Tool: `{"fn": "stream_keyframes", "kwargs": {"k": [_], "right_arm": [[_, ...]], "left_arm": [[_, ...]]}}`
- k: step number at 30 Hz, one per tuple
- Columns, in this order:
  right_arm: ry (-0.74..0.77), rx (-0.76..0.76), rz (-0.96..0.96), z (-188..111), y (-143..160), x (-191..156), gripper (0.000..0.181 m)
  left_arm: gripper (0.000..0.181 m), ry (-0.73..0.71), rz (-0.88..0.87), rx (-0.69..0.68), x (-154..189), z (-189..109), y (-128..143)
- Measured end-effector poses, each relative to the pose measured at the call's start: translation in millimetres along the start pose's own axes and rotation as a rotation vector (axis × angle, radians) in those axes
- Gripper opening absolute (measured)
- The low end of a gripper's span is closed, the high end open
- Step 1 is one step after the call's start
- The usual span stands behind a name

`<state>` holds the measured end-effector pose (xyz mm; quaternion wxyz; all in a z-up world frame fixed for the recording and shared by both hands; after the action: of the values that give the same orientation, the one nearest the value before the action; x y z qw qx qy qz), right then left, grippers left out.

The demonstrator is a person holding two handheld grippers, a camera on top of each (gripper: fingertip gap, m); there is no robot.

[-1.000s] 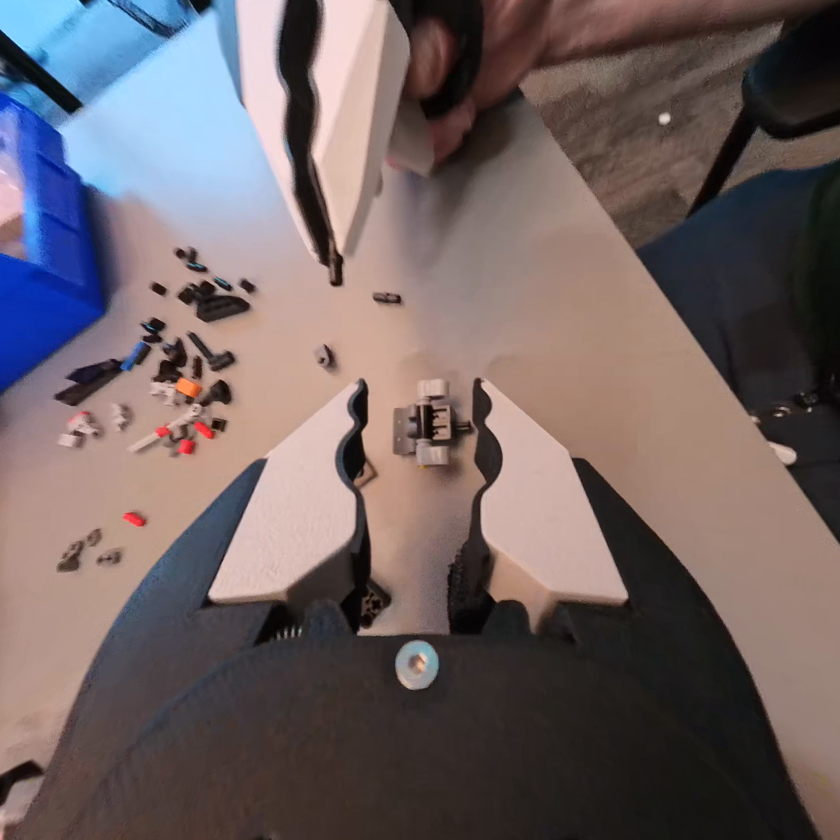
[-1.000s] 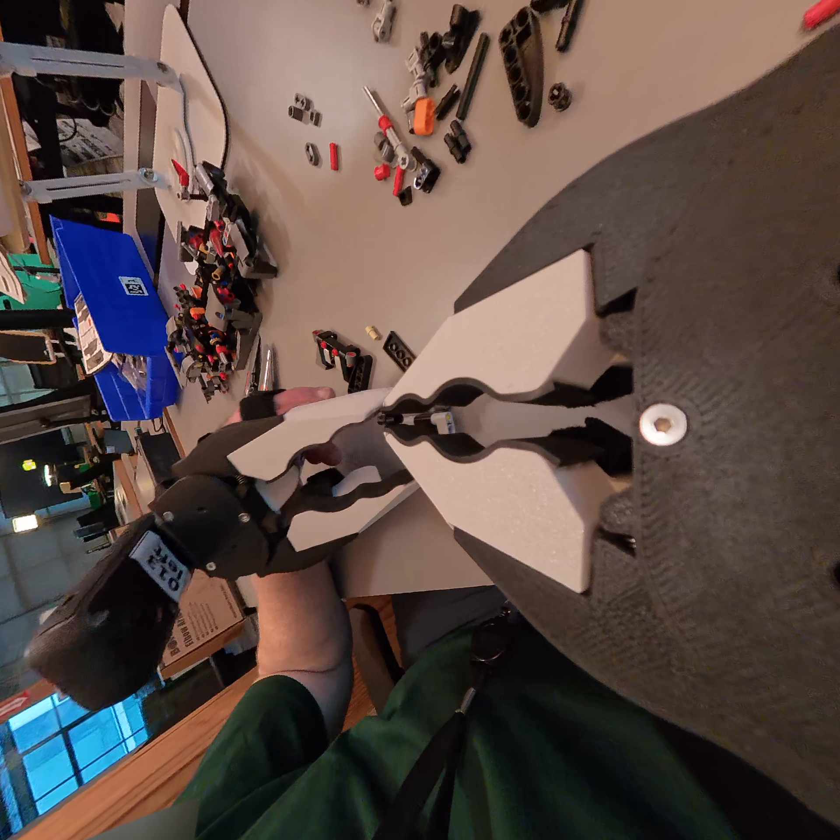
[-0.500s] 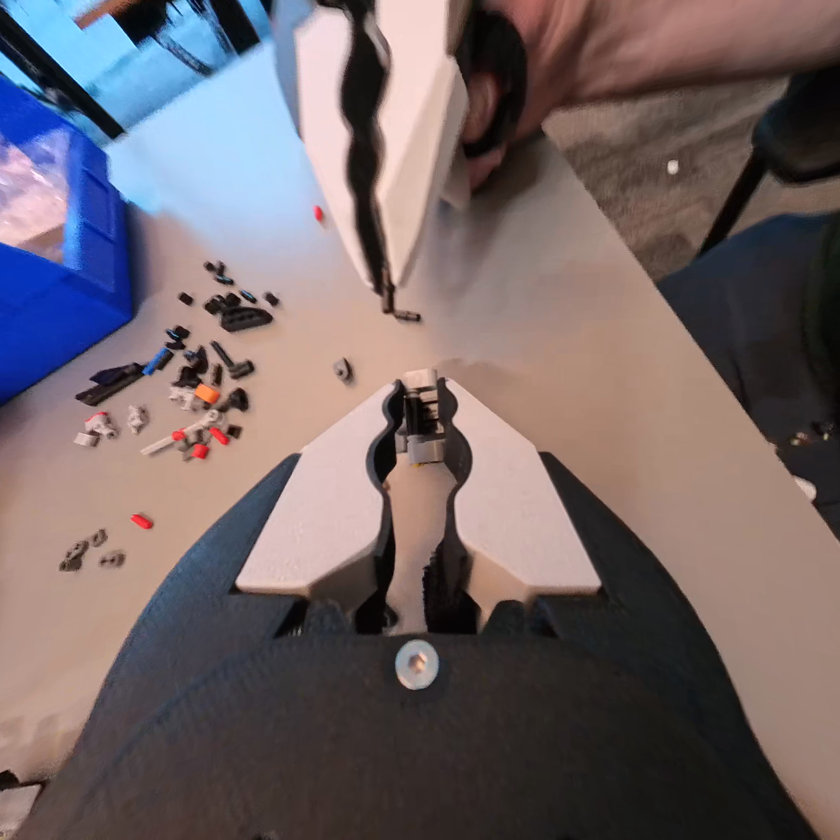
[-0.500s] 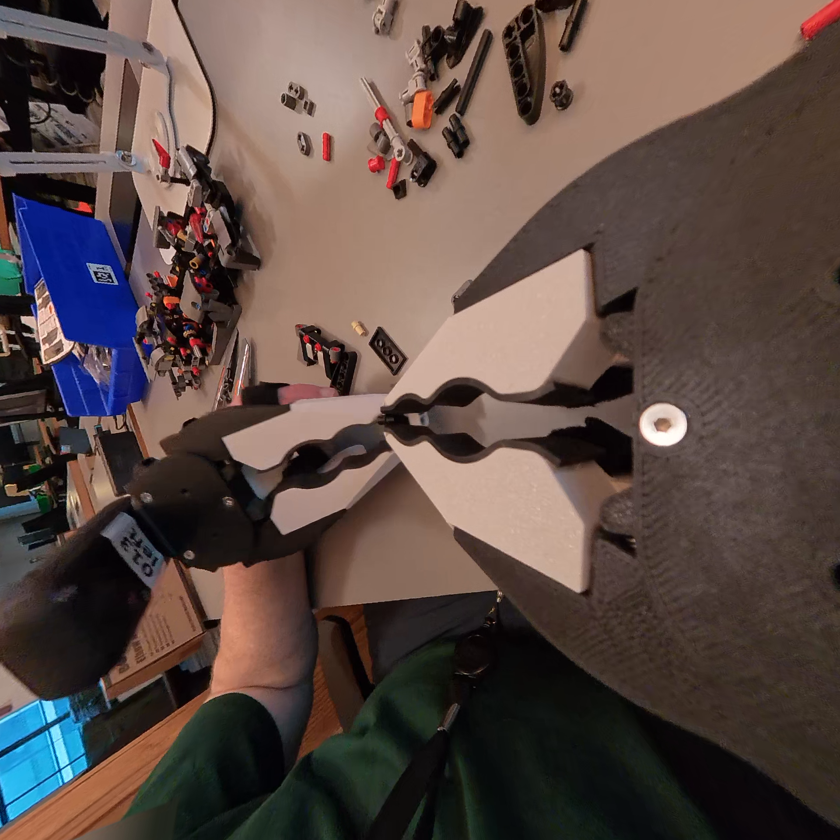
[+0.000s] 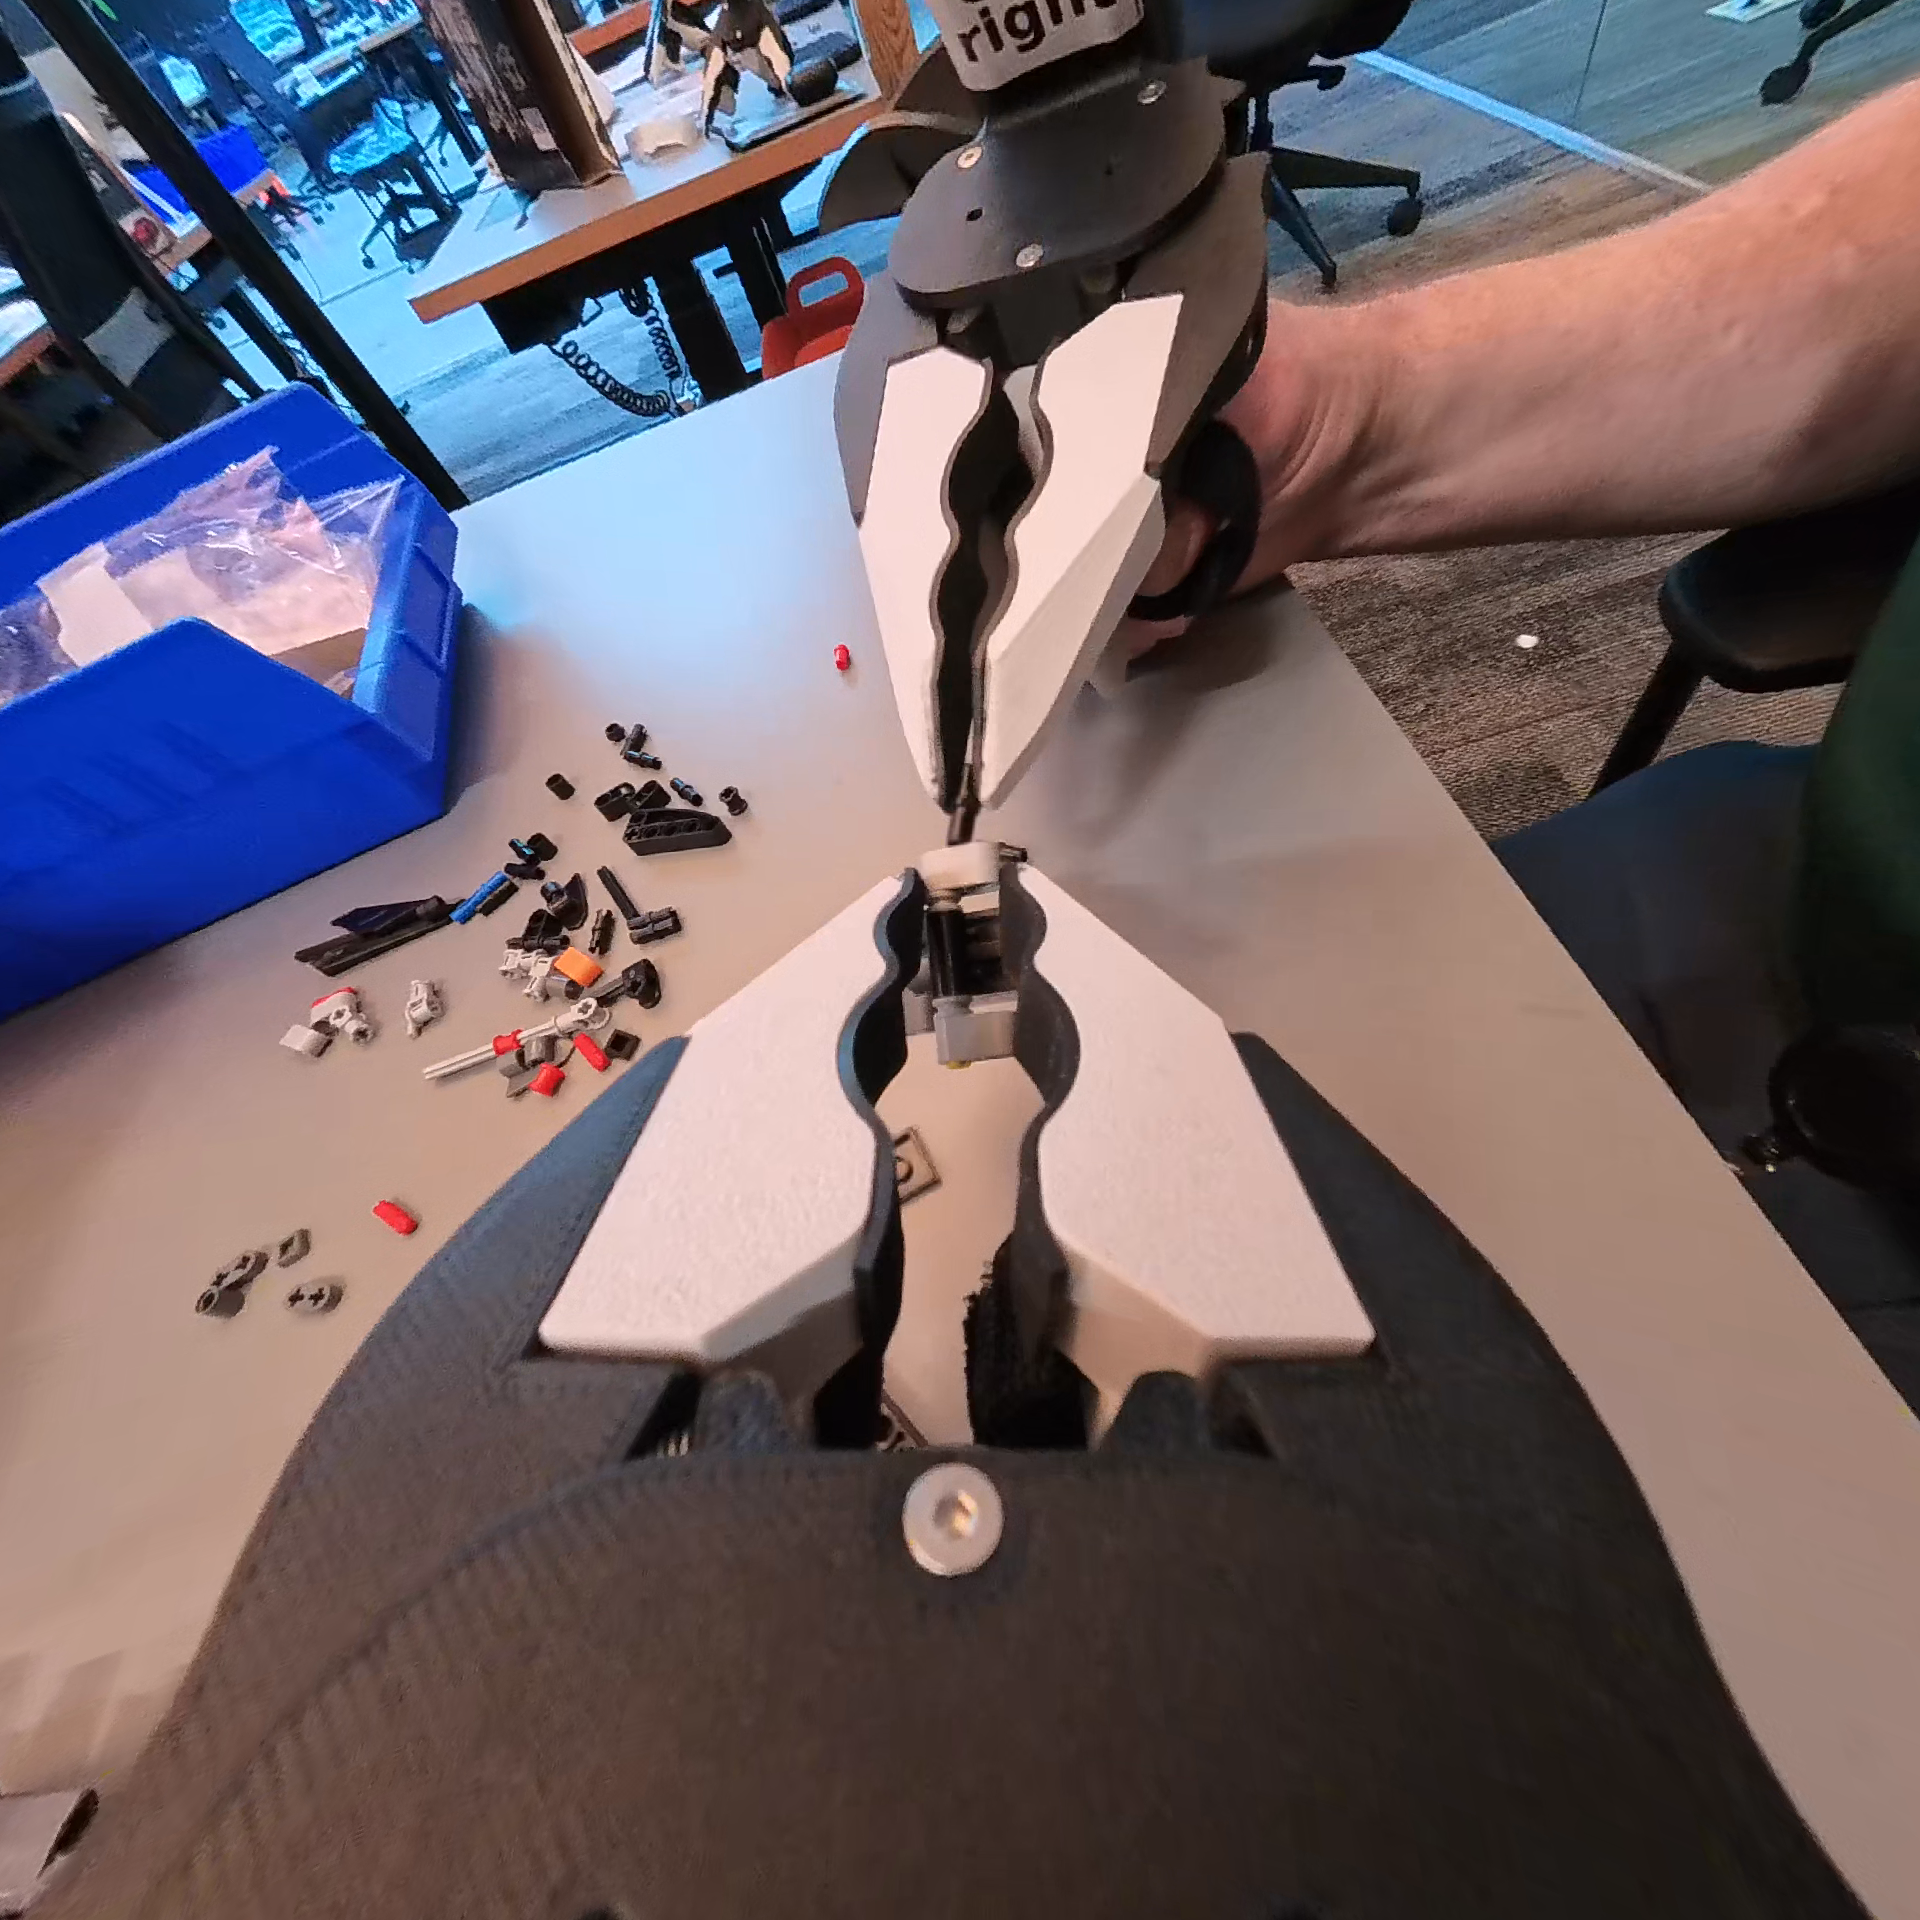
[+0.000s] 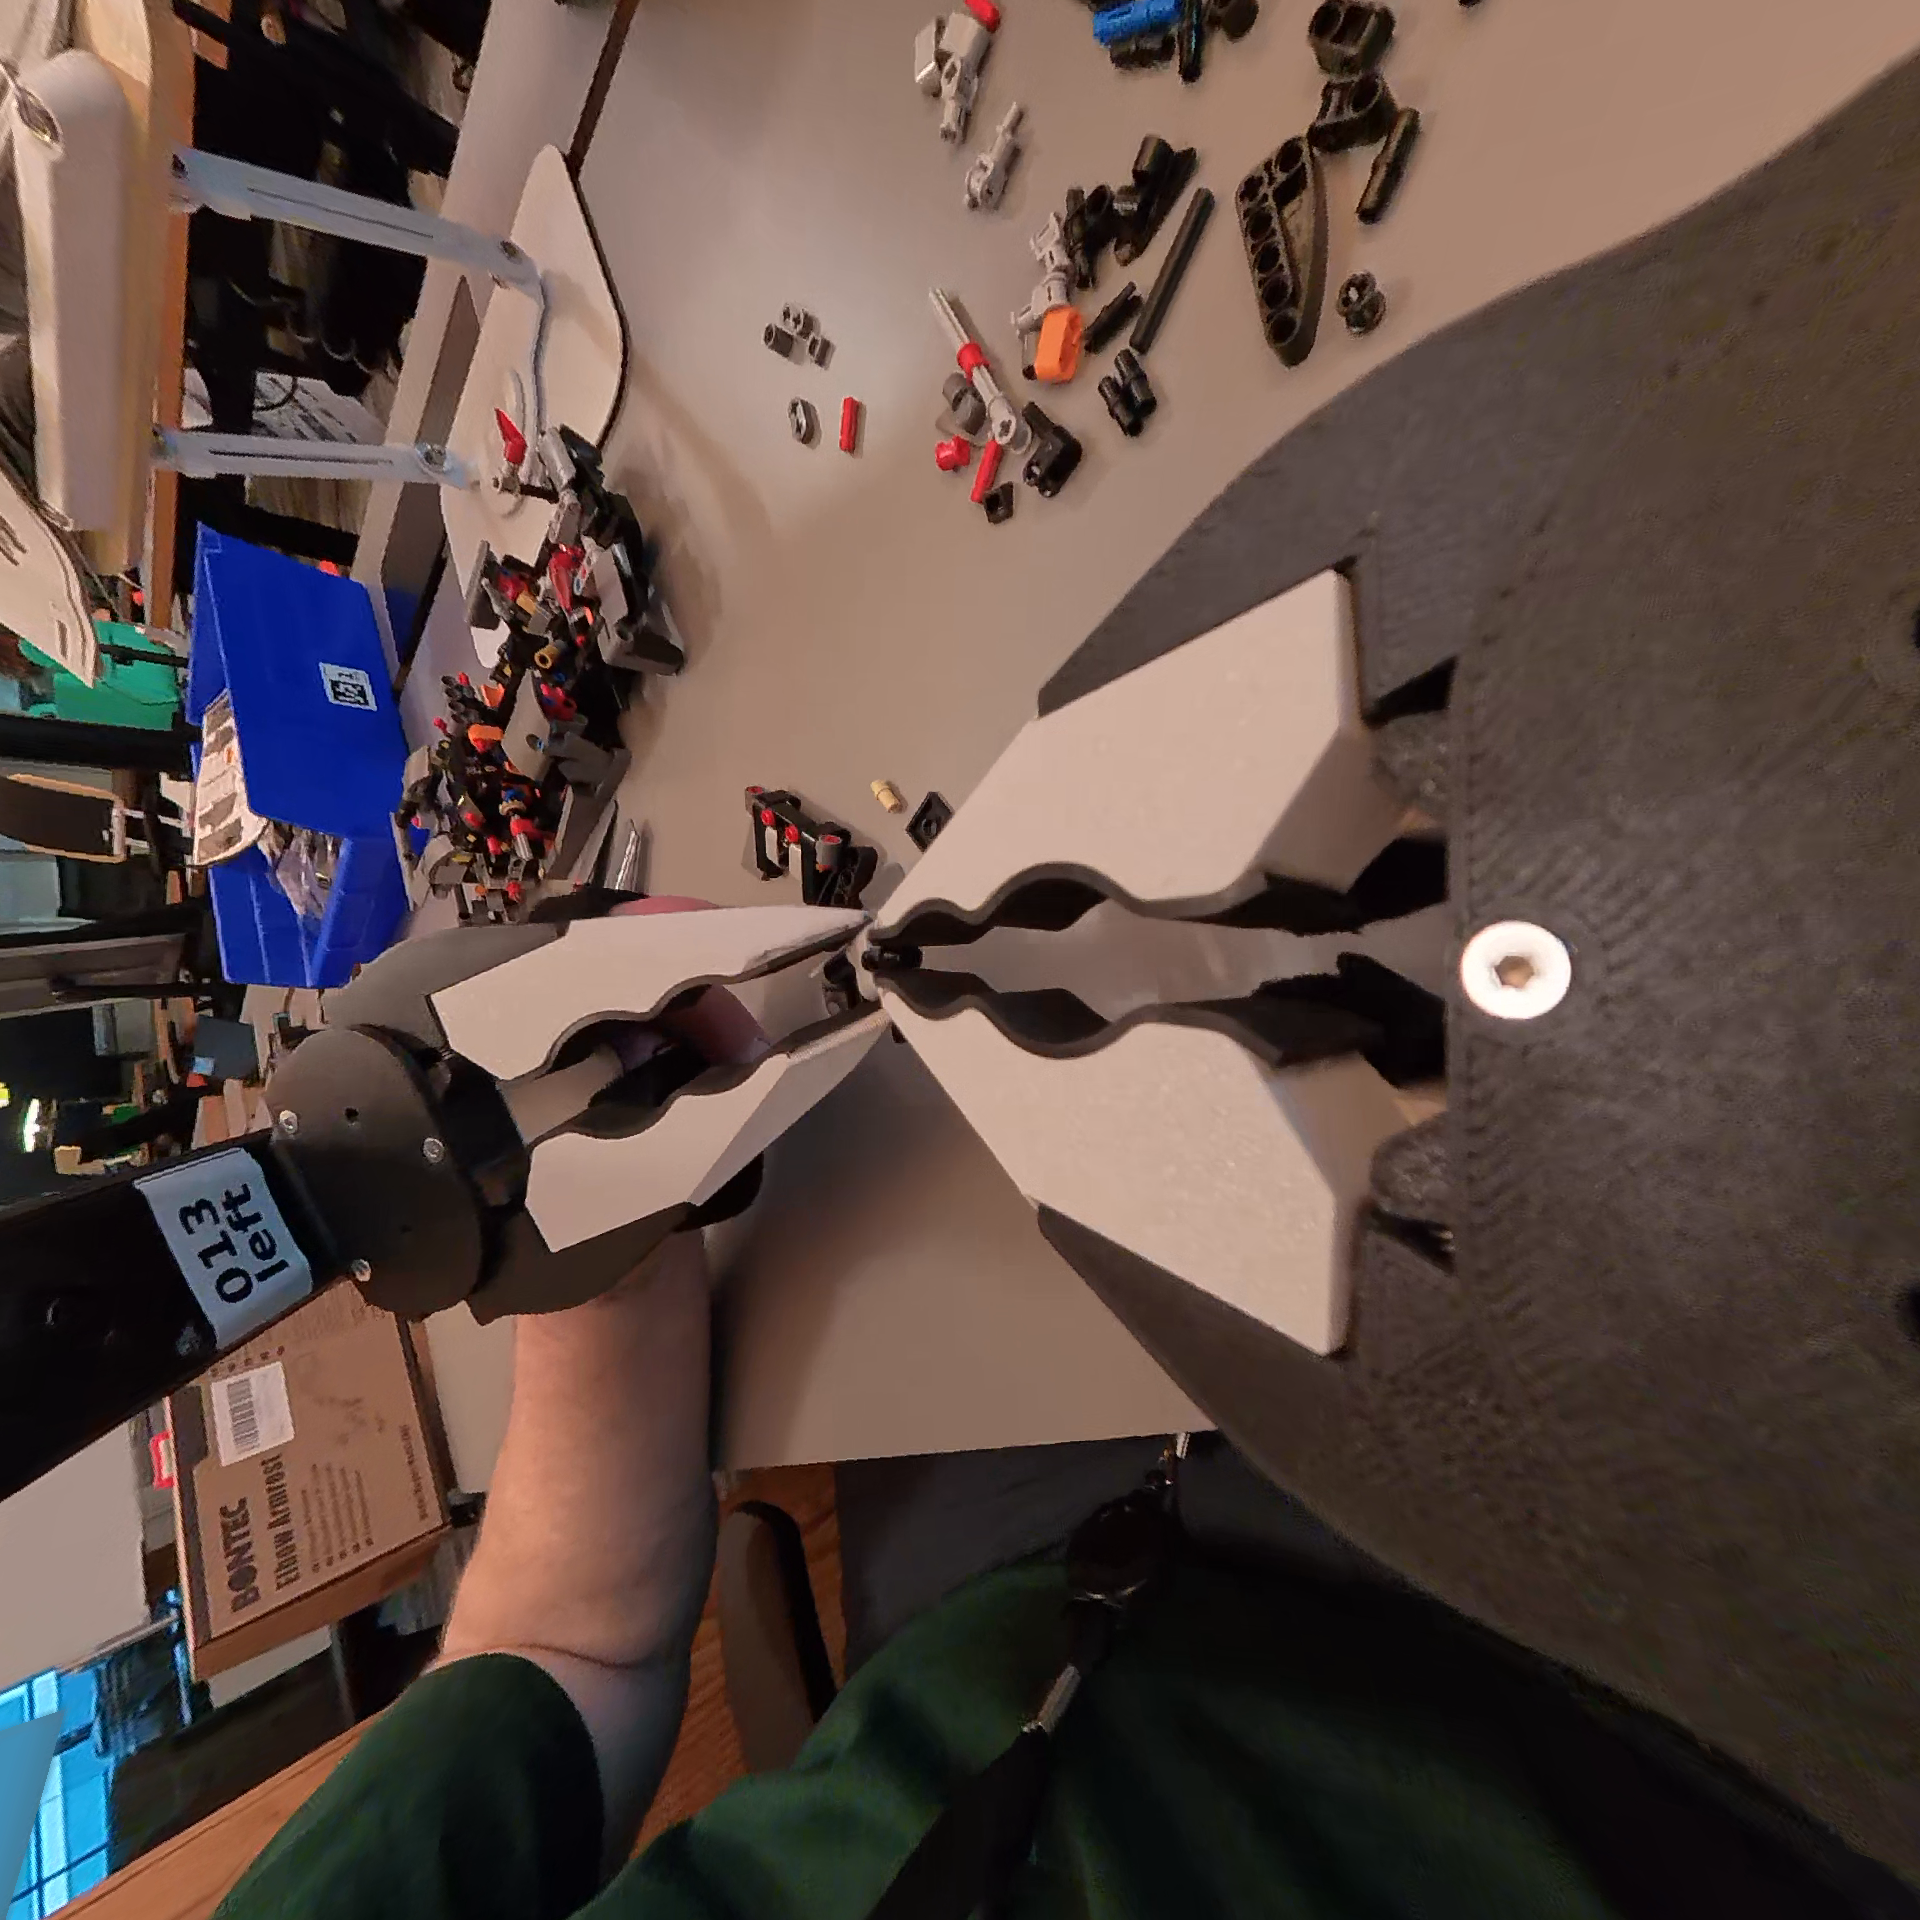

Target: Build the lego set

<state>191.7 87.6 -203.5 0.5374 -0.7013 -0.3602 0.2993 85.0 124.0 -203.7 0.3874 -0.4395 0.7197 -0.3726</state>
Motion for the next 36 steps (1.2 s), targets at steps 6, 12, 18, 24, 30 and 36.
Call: {"fn": "stream_keyframes", "kwargs": {"k": [6,12,18,24,30,36], "right_arm": [[-0.012,-0.009,-0.007,1.4,1.9,-0.1,0.002],[0.005,-0.019,-0.042,2.4,3.0,-1.7,0.002],[-0.028,-0.012,-0.032,1.5,2.8,-2.3,0.002],[-0.063,0.030,-0.023,-1.3,-0.1,-3.6,0.002],[-0.119,0.099,-0.005,-5.9,-5.3,-6.5,0.002],[-0.159,0.180,0.013,-9.9,-13.5,-10.0,0.002]], "left_arm": [[0.012,-0.003,-0.003,0.001,-1.4,-0.8,0.8],[0.012,-0.023,0.026,-0.017,-0.4,-0.3,1.2],[0.012,-0.028,0.049,-0.005,1.7,-0.7,-1.1],[0.012,-0.023,0.057,0.039,3.6,-3.1,-5.9],[0.012,-0.002,0.047,0.111,6.5,-7.4,-14.4],[0.012,0.019,0.014,0.195,7.7,-12.6,-23.0]]}}
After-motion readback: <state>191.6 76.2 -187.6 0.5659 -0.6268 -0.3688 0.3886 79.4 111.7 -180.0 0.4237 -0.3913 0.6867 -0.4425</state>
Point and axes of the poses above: each gripper's, where its closed fingertips meet, z out along the fingers, y out of its underside, x = y × z across the jaws, the point moved 6 cm from there along -z, back along the fingers, and after that the axes turned 5 degrees about y, right-handed, at the moved point
